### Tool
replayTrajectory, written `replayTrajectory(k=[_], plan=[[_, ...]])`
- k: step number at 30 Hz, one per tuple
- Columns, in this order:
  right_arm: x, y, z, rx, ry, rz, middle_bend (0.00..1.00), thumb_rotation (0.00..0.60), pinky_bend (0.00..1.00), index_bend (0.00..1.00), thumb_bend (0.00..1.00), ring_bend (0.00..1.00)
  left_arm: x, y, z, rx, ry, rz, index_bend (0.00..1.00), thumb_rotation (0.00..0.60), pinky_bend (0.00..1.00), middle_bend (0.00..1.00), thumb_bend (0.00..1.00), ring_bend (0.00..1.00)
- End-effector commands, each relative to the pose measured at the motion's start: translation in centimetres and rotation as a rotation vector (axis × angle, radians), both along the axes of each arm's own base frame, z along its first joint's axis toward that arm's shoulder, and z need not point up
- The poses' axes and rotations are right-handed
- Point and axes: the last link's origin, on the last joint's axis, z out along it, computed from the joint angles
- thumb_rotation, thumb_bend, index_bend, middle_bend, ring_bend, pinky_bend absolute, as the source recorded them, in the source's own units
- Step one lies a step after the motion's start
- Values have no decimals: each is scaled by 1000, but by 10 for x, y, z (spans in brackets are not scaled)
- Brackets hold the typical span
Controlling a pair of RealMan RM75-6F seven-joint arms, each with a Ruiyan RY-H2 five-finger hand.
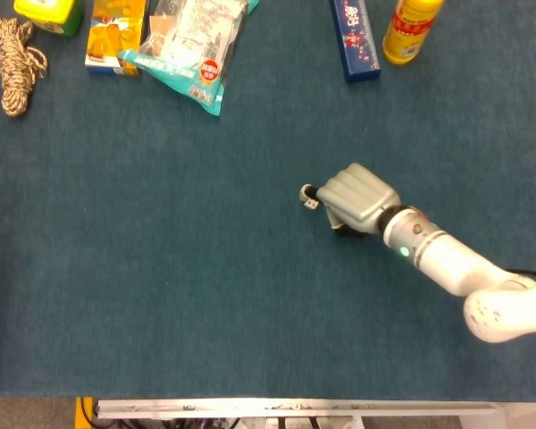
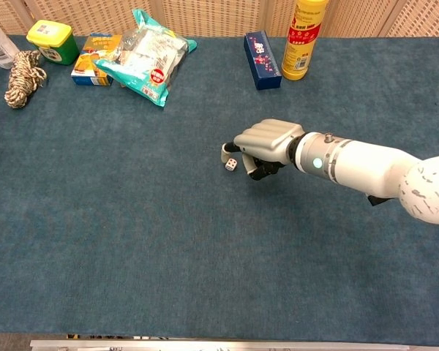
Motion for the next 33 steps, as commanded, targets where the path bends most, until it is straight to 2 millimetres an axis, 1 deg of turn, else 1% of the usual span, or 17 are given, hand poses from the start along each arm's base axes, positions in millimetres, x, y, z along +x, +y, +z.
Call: replayTrajectory(k=[1, 6, 9, 13, 16, 24, 33], plan=[[-7, 3, 7, -8, 6, -11, 1000, 482, 1000, 248, 1000, 1000, 0, 0, 0, -1, 0, -1, 129, 600, 0, 176, 154, 102], [-19, 9, 21, -18, 3, -43, 1000, 481, 1000, 248, 1000, 1000, 2, 1, -2, -3, 0, -3, 129, 600, 0, 176, 154, 102], [-24, 11, 29, -34, -15, -51, 1000, 482, 1000, 248, 1000, 1000, 2, 1, -3, -4, 0, -6, 129, 600, 0, 176, 154, 102], [-26, 11, 34, -48, -35, -53, 1000, 482, 1000, 248, 1000, 1000, 4, 2, -4, -7, -1, -12, 129, 600, 0, 176, 154, 102], [-27, 9, 31, -44, -33, -52, 1000, 482, 1000, 248, 1000, 1000, 5, 2, -5, -7, -1, -13, 129, 600, 0, 176, 154, 102], [-22, 5, 16, -19, -24, -43, 1000, 480, 1000, 248, 1000, 1000, 3, 0, -2, 3, -1, -3, 129, 600, 0, 176, 154, 102], [-19, 9, 9, 4, -14, -29, 1000, 484, 1000, 248, 1000, 1000, 2, 0, -2, 1, -1, -3, 129, 600, 0, 176, 154, 102]])
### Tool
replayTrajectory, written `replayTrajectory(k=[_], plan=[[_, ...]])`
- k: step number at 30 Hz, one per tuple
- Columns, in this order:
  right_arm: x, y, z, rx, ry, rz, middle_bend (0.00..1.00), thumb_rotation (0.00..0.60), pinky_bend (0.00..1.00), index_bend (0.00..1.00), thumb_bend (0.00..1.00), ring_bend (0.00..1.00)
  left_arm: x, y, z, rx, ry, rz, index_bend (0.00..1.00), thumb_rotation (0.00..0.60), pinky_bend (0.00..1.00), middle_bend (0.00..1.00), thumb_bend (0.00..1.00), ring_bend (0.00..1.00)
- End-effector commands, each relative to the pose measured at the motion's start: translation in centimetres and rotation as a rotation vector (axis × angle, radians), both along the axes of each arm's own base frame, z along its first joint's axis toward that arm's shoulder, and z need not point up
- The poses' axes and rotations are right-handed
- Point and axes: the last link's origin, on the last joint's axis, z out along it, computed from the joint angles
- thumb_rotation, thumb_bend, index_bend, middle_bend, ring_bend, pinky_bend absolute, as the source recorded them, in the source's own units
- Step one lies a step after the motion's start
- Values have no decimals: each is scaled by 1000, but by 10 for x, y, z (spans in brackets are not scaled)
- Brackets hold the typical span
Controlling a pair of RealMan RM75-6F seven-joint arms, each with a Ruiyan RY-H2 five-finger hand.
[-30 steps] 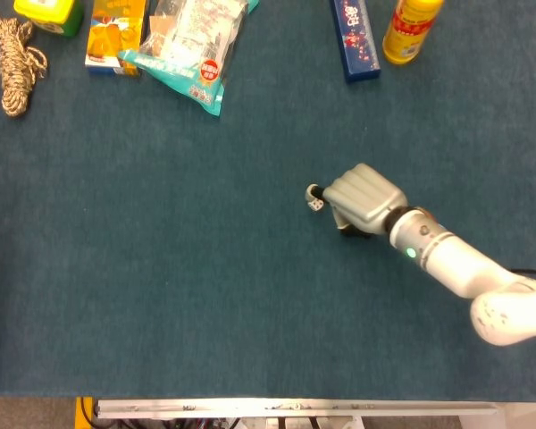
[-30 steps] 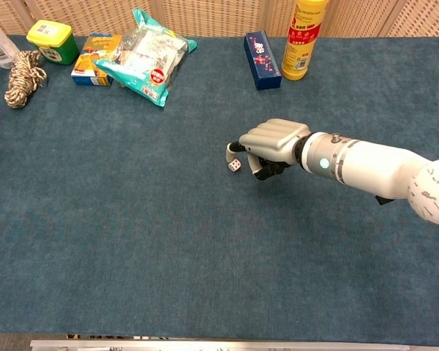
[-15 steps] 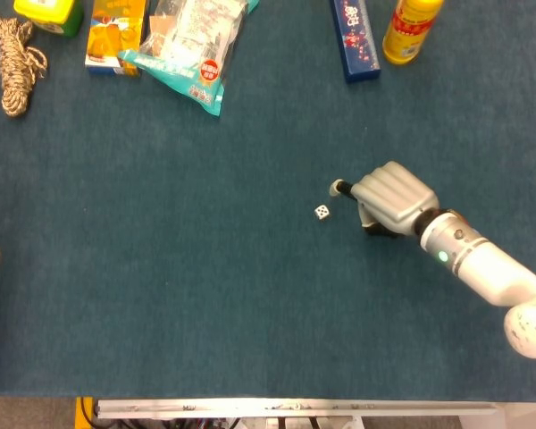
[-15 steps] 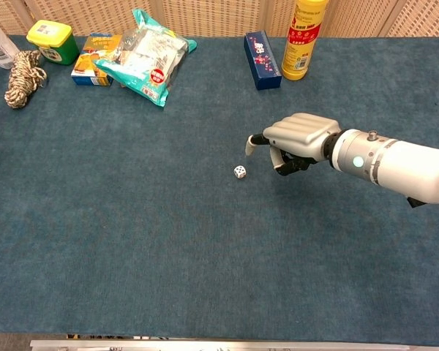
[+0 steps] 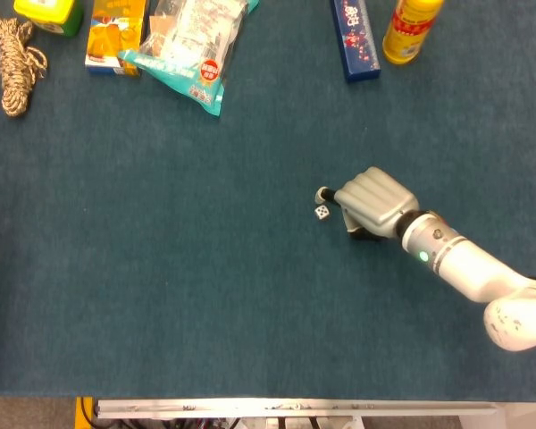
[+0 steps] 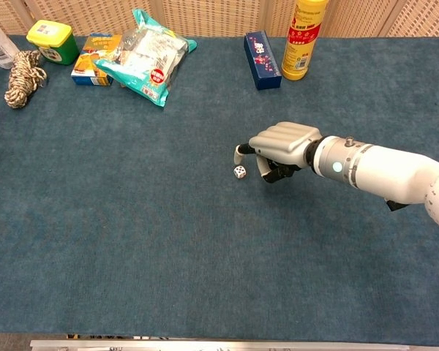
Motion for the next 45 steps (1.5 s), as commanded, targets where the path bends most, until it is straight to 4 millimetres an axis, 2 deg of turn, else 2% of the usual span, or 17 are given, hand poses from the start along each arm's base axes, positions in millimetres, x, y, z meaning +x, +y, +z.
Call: replayTrajectory(k=[1, 15, 22, 26, 29, 32, 36, 41, 45], plan=[[0, 1, 0, 2, 3, 2, 1000, 482, 1000, 248, 1000, 1000, 0, 0, 0, 2, -1, -2, 129, 600, 0, 176, 154, 102], [-10, 20, 16, 21, -14, -12, 1000, 482, 1000, 248, 1000, 1000, 1, 0, 0, 4, -5, -7, 129, 600, 0, 176, 154, 102], [-9, 23, 25, 5, -42, -8, 1000, 483, 1000, 249, 1000, 1000, 2, 0, 0, 7, -10, -12, 129, 600, 0, 176, 154, 102], [-11, 20, 37, -41, -70, -18, 1000, 482, 1000, 248, 1000, 1000, 2, 0, 1, 9, -11, -12, 129, 600, 0, 176, 154, 102], [-21, 17, 50, -106, -80, -33, 1000, 481, 1000, 249, 997, 1000, 2, 0, 1, 11, -12, -11, 129, 600, 0, 176, 154, 102], [-37, 17, 65, -194, -82, -57, 966, 481, 1000, 248, 891, 991, 1, 0, 2, 14, -10, -11, 129, 600, 0, 176, 154, 102], [-64, 27, 90, -337, -74, -101, 779, 482, 958, 247, 691, 827, 0, 2, 2, 14, -7, -6, 129, 600, 0, 175, 154, 102], [-94, 45, 118, -509, -87, -150, 507, 482, 683, 220, 481, 520, -2, 3, 2, 13, 4, 5, 129, 600, 0, 174, 154, 102], [-118, 65, 142, -651, -91, -155, 382, 486, 540, 200, 421, 360, -3, 5, 2, 17, 15, 7, 129, 600, 0, 174, 154, 102]])
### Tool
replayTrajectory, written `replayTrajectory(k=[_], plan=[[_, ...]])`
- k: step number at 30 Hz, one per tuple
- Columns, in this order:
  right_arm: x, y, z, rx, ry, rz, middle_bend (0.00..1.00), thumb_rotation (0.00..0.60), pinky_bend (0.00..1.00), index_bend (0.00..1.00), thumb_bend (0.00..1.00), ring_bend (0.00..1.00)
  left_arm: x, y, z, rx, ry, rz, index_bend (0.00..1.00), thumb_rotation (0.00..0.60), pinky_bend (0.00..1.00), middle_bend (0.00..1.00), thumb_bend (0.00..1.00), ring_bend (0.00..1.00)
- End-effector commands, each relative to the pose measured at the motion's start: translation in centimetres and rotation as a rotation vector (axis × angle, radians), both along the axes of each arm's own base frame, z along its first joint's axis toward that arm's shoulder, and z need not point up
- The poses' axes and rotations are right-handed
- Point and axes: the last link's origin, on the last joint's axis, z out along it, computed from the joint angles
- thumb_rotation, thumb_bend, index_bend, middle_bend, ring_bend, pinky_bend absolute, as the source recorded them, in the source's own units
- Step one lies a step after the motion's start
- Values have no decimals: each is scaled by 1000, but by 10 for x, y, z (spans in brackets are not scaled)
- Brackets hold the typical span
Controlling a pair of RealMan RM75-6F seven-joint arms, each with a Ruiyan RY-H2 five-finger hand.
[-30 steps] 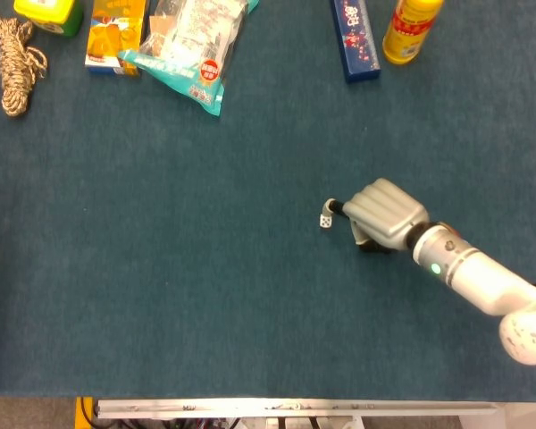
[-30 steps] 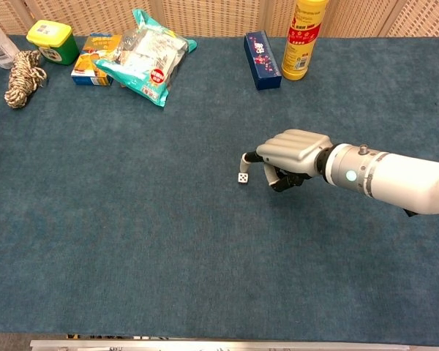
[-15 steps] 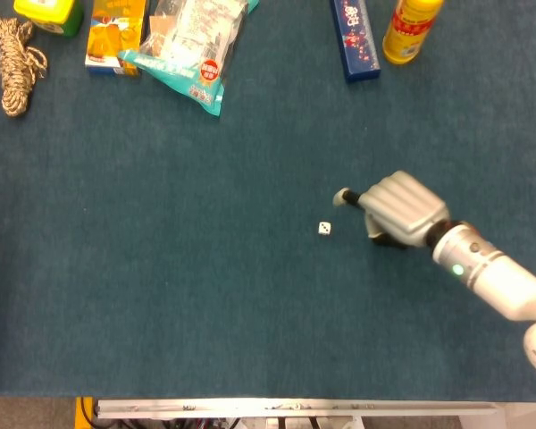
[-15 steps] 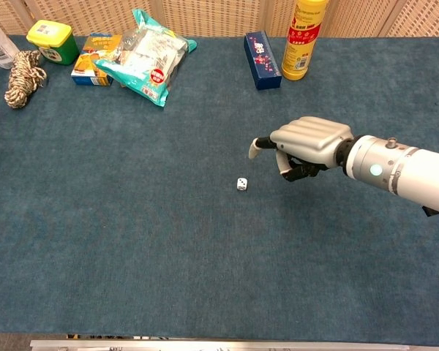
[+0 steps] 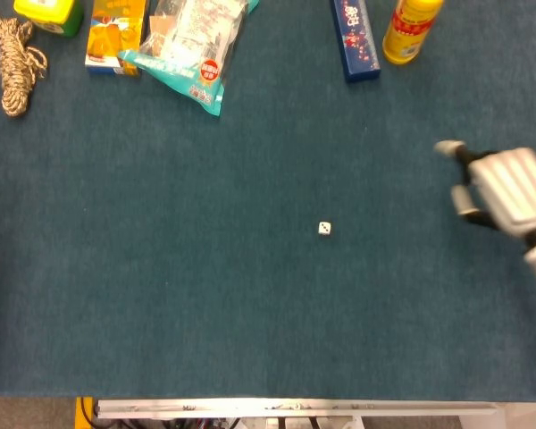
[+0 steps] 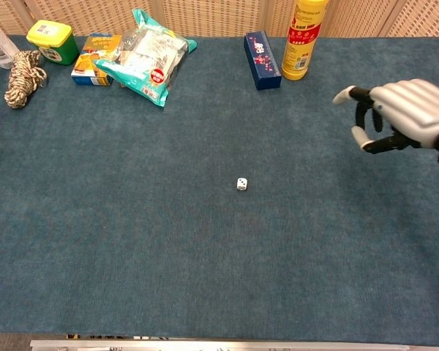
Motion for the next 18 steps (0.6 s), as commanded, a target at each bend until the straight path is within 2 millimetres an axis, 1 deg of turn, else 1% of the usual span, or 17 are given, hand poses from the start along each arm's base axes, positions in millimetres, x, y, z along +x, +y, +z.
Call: replayTrajectory(k=[1, 3, 6, 9, 13, 18], plan=[[-30, 26, 29, -152, 7, -19, 366, 486, 518, 194, 418, 336, 0, 1, 0, 3, 5, 0, 129, 600, 0, 174, 154, 102], [-39, 37, 41, -204, -9, -40, 354, 485, 493, 186, 417, 314, 0, 0, -1, 4, 7, -2, 129, 600, 0, 174, 154, 102], [-50, 51, 55, -254, -18, -74, 354, 485, 492, 186, 417, 314, 1, 0, -1, 4, 11, -6, 129, 600, 0, 174, 154, 102], [-59, 64, 65, -289, -19, -101, 354, 485, 492, 186, 417, 314, 1, -1, -2, 1, 17, -4, 129, 600, 0, 174, 154, 102], [-65, 75, 73, -313, -30, -128, 354, 486, 492, 186, 416, 314, 1, -2, -3, -2, 18, 0, 129, 600, 0, 174, 154, 102], [-69, 80, 78, -326, -38, -139, 354, 483, 492, 186, 417, 314, 2, -1, -3, 1, 13, -3, 129, 600, 0, 174, 154, 102]])
